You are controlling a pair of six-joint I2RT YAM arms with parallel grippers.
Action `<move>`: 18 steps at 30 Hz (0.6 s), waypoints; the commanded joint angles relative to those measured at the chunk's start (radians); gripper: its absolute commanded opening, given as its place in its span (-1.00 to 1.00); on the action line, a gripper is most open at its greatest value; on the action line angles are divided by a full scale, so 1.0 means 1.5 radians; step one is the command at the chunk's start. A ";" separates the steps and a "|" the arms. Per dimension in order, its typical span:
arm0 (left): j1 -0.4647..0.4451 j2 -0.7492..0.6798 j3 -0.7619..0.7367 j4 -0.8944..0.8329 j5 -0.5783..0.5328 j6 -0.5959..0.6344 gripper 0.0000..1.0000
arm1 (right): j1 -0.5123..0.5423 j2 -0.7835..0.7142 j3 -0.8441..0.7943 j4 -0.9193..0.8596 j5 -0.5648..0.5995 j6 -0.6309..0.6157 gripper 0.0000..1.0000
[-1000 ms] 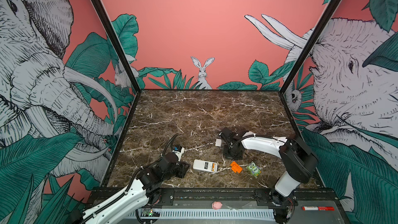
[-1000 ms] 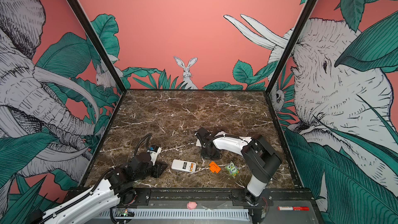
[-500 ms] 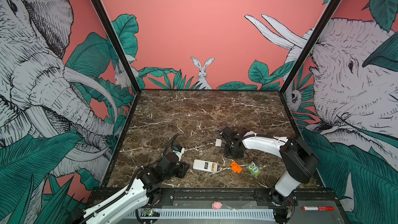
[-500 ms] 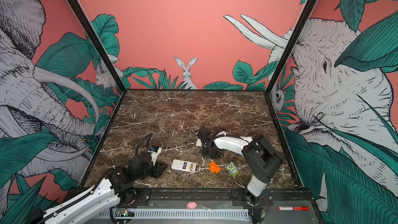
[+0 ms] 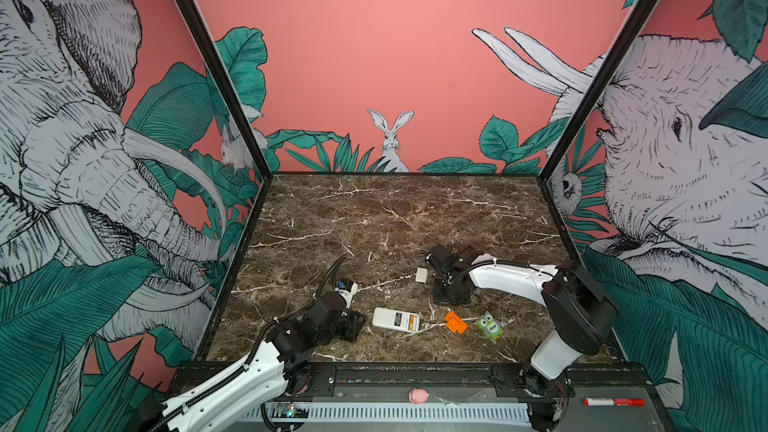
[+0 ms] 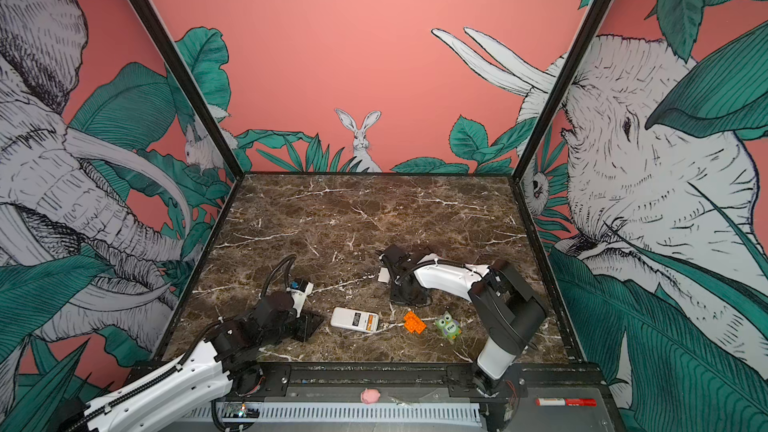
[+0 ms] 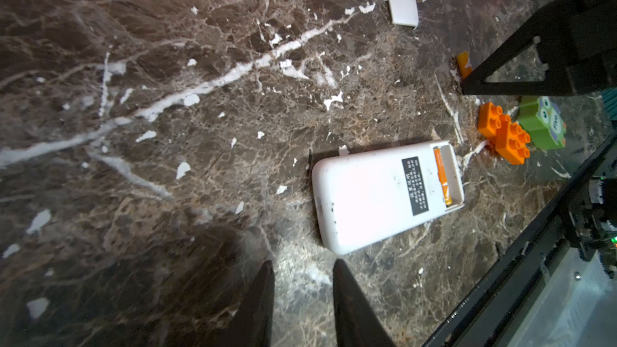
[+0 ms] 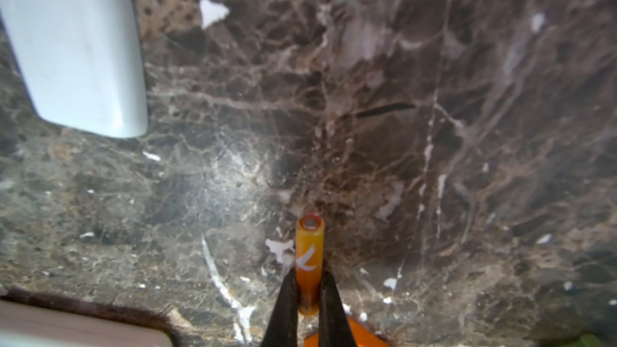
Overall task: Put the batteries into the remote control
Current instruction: 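Carry the orange battery with the right gripper to the remote's compartment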
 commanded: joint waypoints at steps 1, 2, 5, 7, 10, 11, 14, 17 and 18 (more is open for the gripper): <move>0.000 0.020 0.029 0.006 0.000 0.008 -0.36 | 0.012 -0.029 0.000 -0.001 -0.013 0.014 -1.00; 0.001 0.030 0.034 0.008 0.000 0.014 -0.36 | 0.021 -0.033 0.005 -0.004 -0.017 0.024 -1.00; 0.000 0.058 0.049 0.011 0.001 0.030 -0.36 | 0.050 -0.066 0.017 -0.005 -0.038 0.067 -1.00; 0.000 0.071 0.057 0.012 0.001 0.040 -0.36 | 0.075 -0.084 0.017 -0.001 -0.045 0.108 -1.00; 0.001 0.081 0.067 0.008 -0.001 0.053 -0.36 | 0.111 -0.111 0.010 0.010 -0.055 0.168 -1.00; 0.001 0.081 0.068 0.007 -0.003 0.056 -0.36 | 0.122 -0.121 0.006 0.016 -0.059 0.190 -1.00; 0.001 0.081 0.063 0.013 -0.002 0.057 -0.36 | 0.148 -0.137 -0.012 0.052 -0.076 0.246 -1.00; 0.000 0.079 0.052 0.028 -0.002 0.057 -0.35 | 0.165 -0.139 -0.013 0.079 -0.092 0.282 -1.00; 0.001 0.078 0.049 0.034 -0.003 0.057 -0.35 | 0.170 -0.138 -0.008 0.081 -0.095 0.290 -1.00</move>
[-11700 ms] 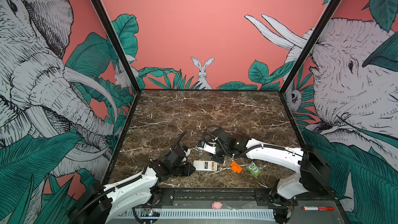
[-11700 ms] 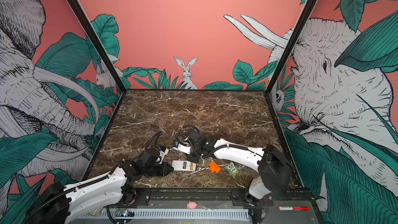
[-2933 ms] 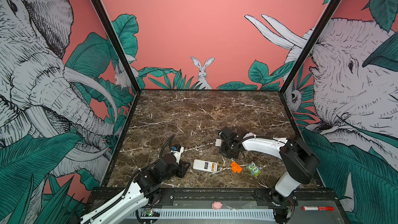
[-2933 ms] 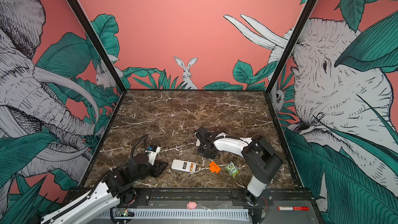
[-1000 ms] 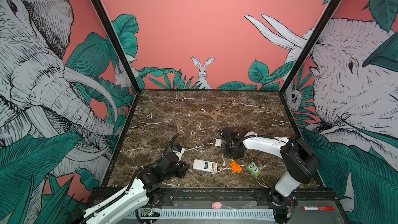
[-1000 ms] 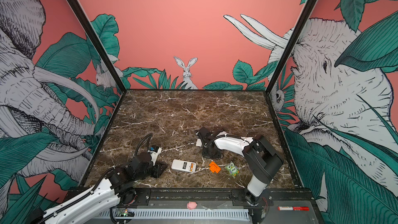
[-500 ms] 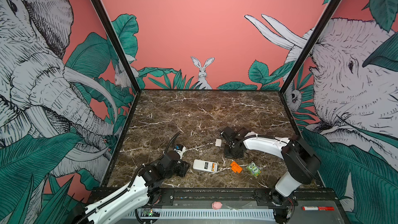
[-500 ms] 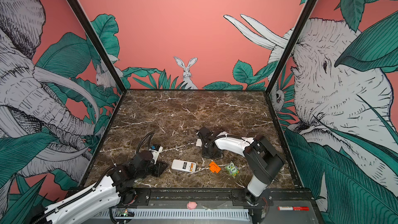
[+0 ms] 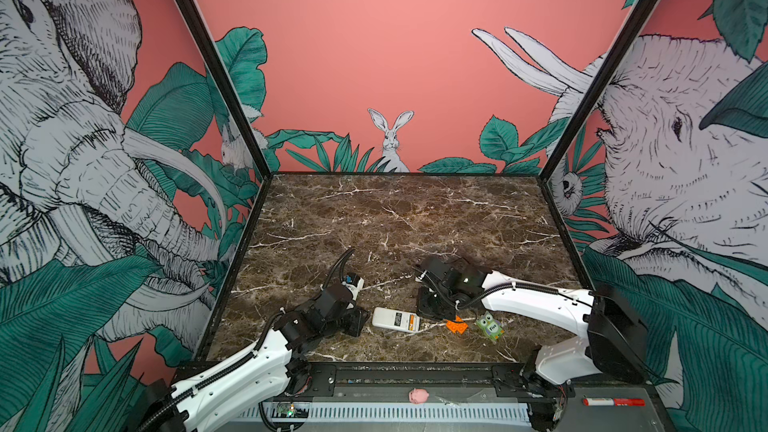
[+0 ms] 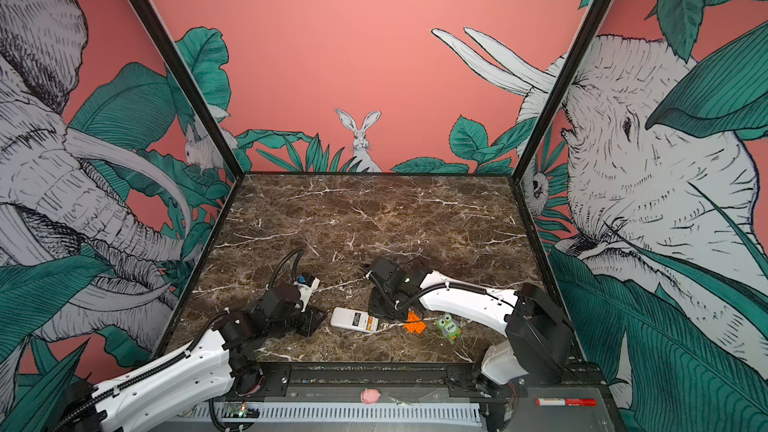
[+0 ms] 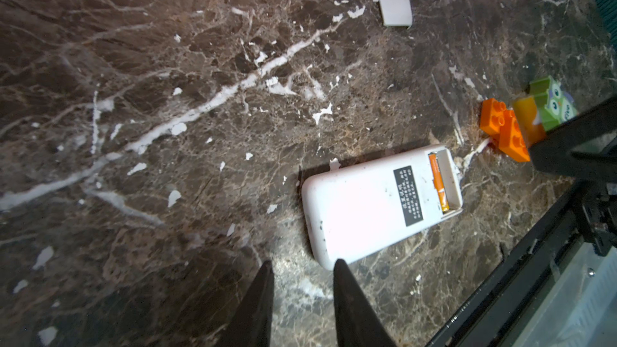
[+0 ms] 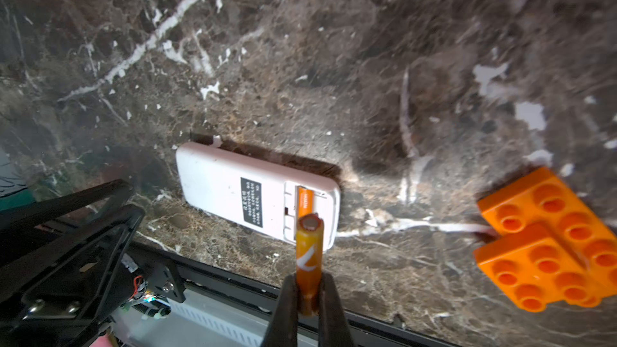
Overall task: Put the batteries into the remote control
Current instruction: 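Carry the orange battery with the right gripper to the remote's compartment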
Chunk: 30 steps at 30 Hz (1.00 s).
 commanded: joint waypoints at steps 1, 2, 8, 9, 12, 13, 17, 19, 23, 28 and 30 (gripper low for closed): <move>0.001 -0.004 -0.006 0.025 -0.005 0.012 -0.35 | 0.016 -0.004 -0.002 0.027 -0.016 0.075 -1.00; 0.000 -0.005 -0.009 0.030 -0.007 0.013 -0.35 | 0.020 -0.003 0.002 0.027 -0.020 0.081 -1.00; 0.001 -0.012 -0.030 0.055 -0.016 0.008 -0.34 | 0.023 -0.011 -0.029 0.053 -0.043 0.115 -1.00; 0.001 -0.015 -0.033 0.058 -0.015 0.006 -0.34 | 0.024 -0.008 -0.031 0.056 -0.045 0.115 -1.00; 0.001 -0.023 -0.030 0.050 -0.012 0.012 -0.34 | 0.023 0.007 -0.033 0.062 -0.045 0.113 -1.00; 0.001 -0.025 -0.028 0.045 -0.011 0.016 -0.34 | 0.024 0.009 -0.036 0.064 -0.044 0.113 -1.00; 0.001 -0.023 -0.032 0.051 0.000 0.020 -0.33 | 0.023 0.036 -0.039 0.091 -0.056 0.114 -1.00; 0.001 -0.019 -0.035 0.057 0.004 0.018 -0.33 | 0.024 0.049 -0.030 0.084 -0.063 0.107 -1.00; 0.000 -0.006 -0.047 0.082 0.019 0.006 -0.33 | 0.024 0.059 -0.030 0.085 -0.069 0.106 -1.00; 0.000 0.002 -0.057 0.094 0.025 -0.001 -0.33 | 0.023 0.075 -0.034 0.096 -0.080 0.102 -1.00; 0.001 0.005 -0.060 0.099 0.028 -0.002 -0.33 | 0.023 0.081 -0.031 0.095 -0.083 0.097 -1.00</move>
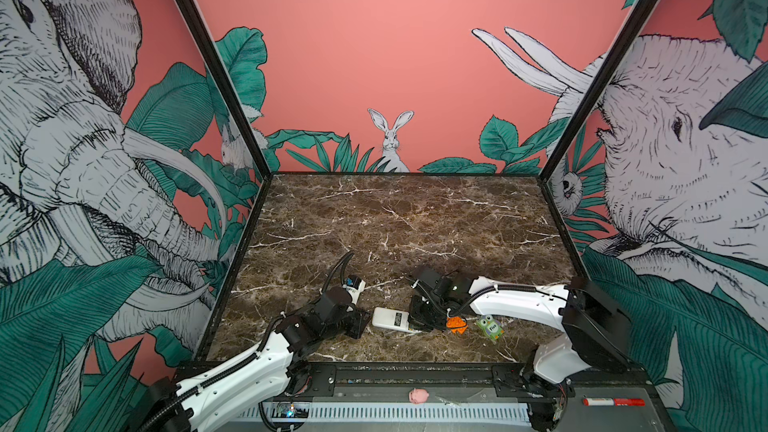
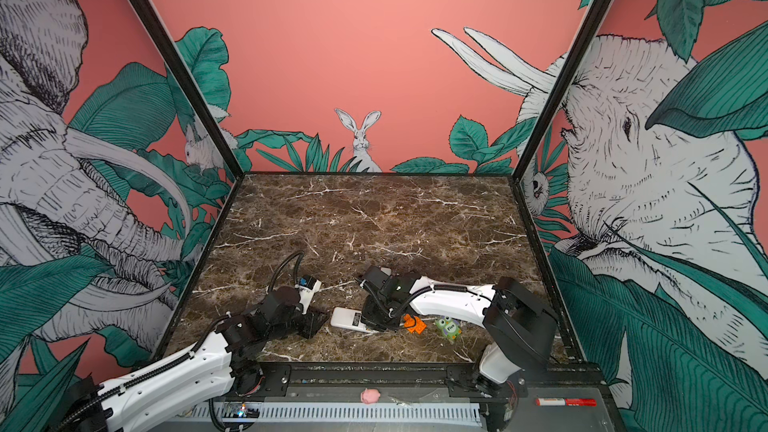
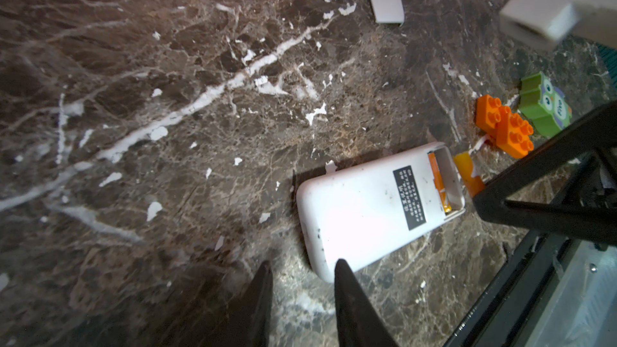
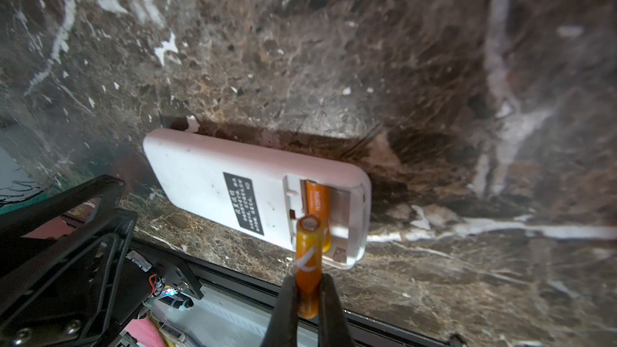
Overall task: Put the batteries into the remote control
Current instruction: 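Carry the orange battery with the right gripper to the remote's compartment, then lower the battery end into the compartment beside the seated battery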
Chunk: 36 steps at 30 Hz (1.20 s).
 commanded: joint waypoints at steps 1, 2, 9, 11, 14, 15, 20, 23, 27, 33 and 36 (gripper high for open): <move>0.001 0.004 -0.011 0.023 0.011 -0.007 -0.33 | 0.003 0.015 0.005 0.002 -0.004 0.015 -1.00; 0.001 0.005 -0.012 0.023 0.011 -0.008 -0.33 | 0.003 0.015 0.005 0.002 -0.005 0.015 -1.00; 0.001 -0.005 -0.012 0.016 0.009 -0.011 -0.34 | 0.002 0.019 -0.003 -0.002 -0.011 0.015 -1.00; 0.001 -0.008 -0.013 0.014 0.009 -0.012 -0.33 | 0.001 0.020 -0.008 0.004 -0.013 0.015 -1.00; 0.001 -0.012 -0.013 0.011 0.008 -0.011 -0.33 | 0.002 0.020 -0.010 0.007 -0.016 0.014 -1.00; 0.001 -0.013 -0.013 0.011 0.007 -0.012 -0.33 | 0.000 0.020 -0.011 0.007 -0.017 0.015 -1.00; 0.001 -0.007 -0.011 0.014 0.008 -0.010 -0.33 | 0.001 0.020 -0.015 0.010 -0.019 0.020 -1.00; 0.000 -0.006 -0.011 0.014 0.008 -0.010 -0.33 | 0.000 0.017 -0.025 0.015 -0.019 0.029 -1.00; 0.000 -0.007 -0.012 0.014 0.011 -0.010 -0.33 | -0.002 0.012 -0.034 0.018 -0.017 0.037 -1.00; 0.000 -0.006 -0.014 0.016 0.015 -0.009 -0.33 | -0.005 0.011 -0.031 0.014 -0.015 0.036 -0.99; 0.001 -0.006 -0.014 0.016 0.014 -0.010 -0.33 | -0.008 0.010 -0.030 0.010 -0.014 0.034 -0.92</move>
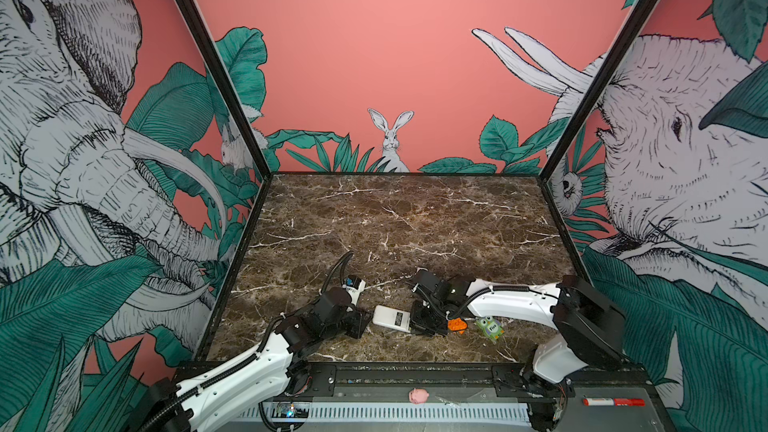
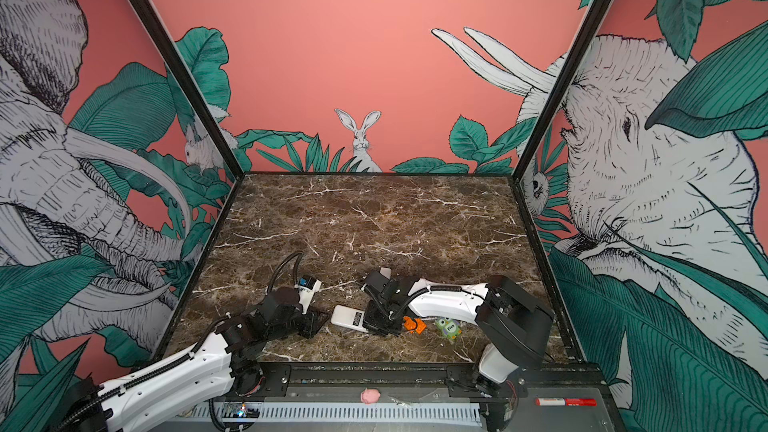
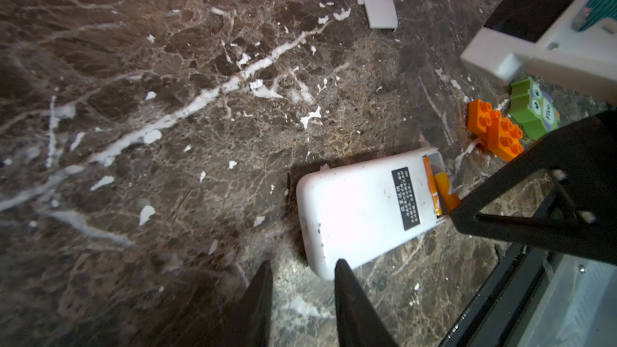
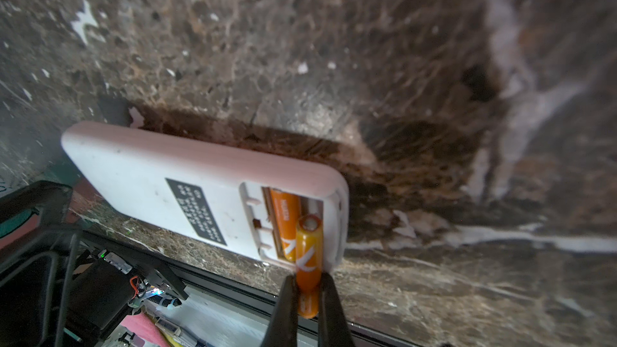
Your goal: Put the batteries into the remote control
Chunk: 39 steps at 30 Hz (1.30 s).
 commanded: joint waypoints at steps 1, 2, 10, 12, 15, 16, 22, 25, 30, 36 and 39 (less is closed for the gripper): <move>0.001 0.001 -0.011 0.006 0.003 -0.004 -0.33 | -0.004 -0.005 -0.003 -0.008 0.012 0.028 -0.91; 0.000 0.000 -0.011 0.006 0.004 -0.003 -0.33 | -0.005 -0.006 -0.004 -0.009 0.013 0.028 -0.89; 0.000 0.006 -0.011 0.009 0.005 -0.002 -0.33 | -0.010 -0.018 -0.003 -0.016 0.022 0.026 -0.71; 0.001 0.005 -0.011 0.010 0.005 -0.002 -0.33 | -0.013 -0.021 0.000 -0.020 0.025 0.022 -0.63; 0.001 0.005 -0.011 0.010 0.006 -0.002 -0.33 | -0.015 -0.026 0.004 -0.031 0.029 0.016 -0.54; 0.000 0.006 -0.011 0.010 0.006 -0.002 -0.33 | -0.016 -0.027 0.006 -0.033 0.031 0.014 -0.51; 0.001 0.010 -0.011 0.013 0.007 -0.002 -0.33 | -0.018 -0.034 0.023 -0.058 0.040 -0.008 -0.44; 0.000 0.012 -0.009 0.012 0.009 -0.002 -0.33 | -0.018 -0.040 0.052 -0.105 0.059 -0.045 -0.36; 0.001 0.011 0.008 -0.007 0.017 -0.003 -0.33 | -0.014 -0.083 0.109 -0.185 0.153 -0.145 -0.14; 0.001 0.025 0.024 -0.014 0.048 -0.037 -0.16 | -0.007 -0.129 0.119 -0.193 0.218 -0.351 -0.03; 0.000 0.027 0.038 -0.035 0.057 -0.057 -0.07 | 0.001 -0.148 0.118 -0.162 0.241 -0.474 0.04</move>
